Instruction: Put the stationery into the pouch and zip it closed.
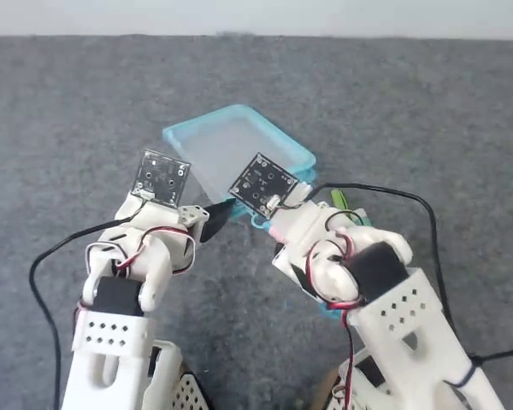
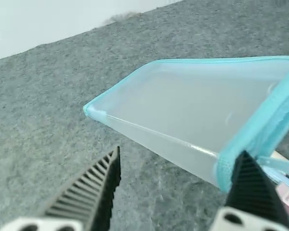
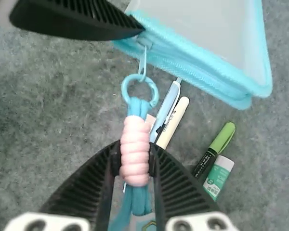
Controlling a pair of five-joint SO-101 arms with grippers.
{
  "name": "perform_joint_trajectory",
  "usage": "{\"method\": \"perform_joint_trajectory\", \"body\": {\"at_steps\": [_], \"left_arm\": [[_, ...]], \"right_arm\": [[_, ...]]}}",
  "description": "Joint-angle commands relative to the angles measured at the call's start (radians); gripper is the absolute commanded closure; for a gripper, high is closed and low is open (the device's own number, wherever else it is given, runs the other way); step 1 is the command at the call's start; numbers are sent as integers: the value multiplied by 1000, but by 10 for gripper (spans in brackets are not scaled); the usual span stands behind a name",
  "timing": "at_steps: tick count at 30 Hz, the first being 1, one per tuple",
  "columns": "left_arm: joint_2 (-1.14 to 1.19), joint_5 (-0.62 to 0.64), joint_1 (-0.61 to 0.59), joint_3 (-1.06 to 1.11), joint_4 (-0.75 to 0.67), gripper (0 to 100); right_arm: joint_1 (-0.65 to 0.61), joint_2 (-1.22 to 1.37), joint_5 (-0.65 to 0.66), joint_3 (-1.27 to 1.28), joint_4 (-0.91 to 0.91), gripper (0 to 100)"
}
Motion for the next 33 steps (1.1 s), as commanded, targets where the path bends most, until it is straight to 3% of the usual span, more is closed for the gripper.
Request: {"method": "perform_joint_trajectory", "body": {"at_steps": [1,7,22,29,33], "left_arm": [[18,9,-66,-12,-48,663],[20,9,-74,-10,-57,663],[20,9,-101,-10,-61,663],[20,11,-91,-10,-57,663],[14,2,-14,-4,-14,661]], "right_arm": [[42,-65,21,-12,38,992],[140,-56,38,-12,31,992],[248,-30,97,-14,31,992],[196,-27,77,-14,27,992],[124,-27,38,-35,30,992]]}}
